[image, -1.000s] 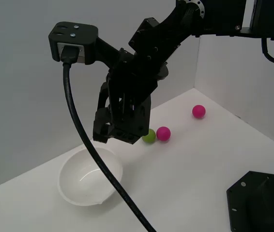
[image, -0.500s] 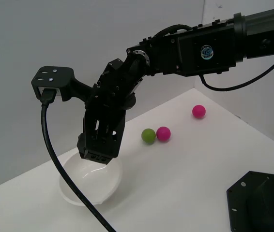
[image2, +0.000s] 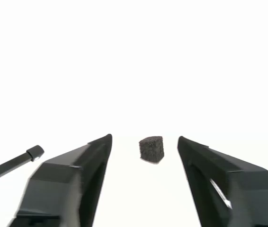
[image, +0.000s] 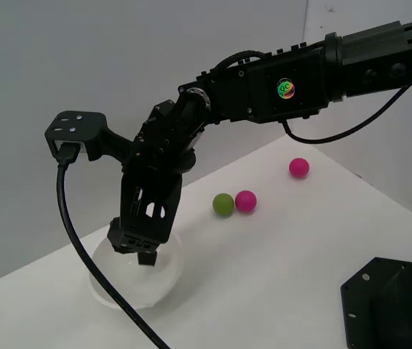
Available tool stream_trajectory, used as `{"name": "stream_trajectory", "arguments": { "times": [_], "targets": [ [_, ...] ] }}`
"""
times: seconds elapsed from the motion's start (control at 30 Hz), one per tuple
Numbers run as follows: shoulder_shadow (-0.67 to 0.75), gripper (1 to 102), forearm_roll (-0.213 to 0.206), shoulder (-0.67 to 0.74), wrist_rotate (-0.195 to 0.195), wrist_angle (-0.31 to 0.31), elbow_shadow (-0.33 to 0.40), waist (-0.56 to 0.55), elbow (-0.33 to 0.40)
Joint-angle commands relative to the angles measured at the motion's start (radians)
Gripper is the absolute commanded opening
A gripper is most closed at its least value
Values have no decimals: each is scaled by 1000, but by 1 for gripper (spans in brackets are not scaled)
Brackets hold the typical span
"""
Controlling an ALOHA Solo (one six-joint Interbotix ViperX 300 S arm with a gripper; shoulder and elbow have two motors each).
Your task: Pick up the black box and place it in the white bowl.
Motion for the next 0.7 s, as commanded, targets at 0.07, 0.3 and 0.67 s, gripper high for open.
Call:
{"name": "stream_trajectory", "arguments": {
  "times": [0.07, 0.3, 0.67],
  "targets": [
    [18, 87, -38, 15, -3, 0, -28, -9, -25],
    [25, 87, -38, 17, 0, 0, -28, -8, -26],
    [40, 60, -38, 32, 2, 0, -26, -2, -23]
  ]
}}
